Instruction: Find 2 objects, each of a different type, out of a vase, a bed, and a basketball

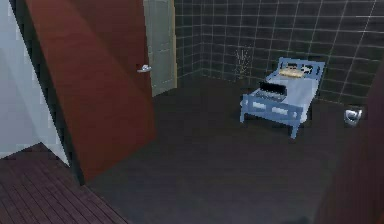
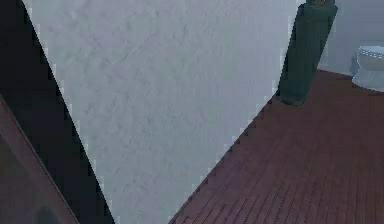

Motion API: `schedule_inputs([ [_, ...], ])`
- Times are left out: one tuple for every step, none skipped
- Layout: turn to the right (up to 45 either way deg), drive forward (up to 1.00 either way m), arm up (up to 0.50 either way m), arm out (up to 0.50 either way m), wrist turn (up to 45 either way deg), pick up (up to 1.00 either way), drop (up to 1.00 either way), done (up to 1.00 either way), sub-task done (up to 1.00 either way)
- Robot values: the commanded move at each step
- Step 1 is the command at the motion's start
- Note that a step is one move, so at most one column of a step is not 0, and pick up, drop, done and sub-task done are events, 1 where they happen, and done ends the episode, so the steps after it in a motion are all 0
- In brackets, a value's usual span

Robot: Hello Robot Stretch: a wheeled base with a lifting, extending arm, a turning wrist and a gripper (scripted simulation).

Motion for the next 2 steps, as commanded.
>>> schedule_inputs([
  [12.0, 0.00, 0.00, 0.00, 0.0, 0.00, 0.00, 0.00, 0.00],
  [3.0, 0.00, 0.00, 0.00, 0.0, 0.00, 0.00, 0.00, 0.00],
])
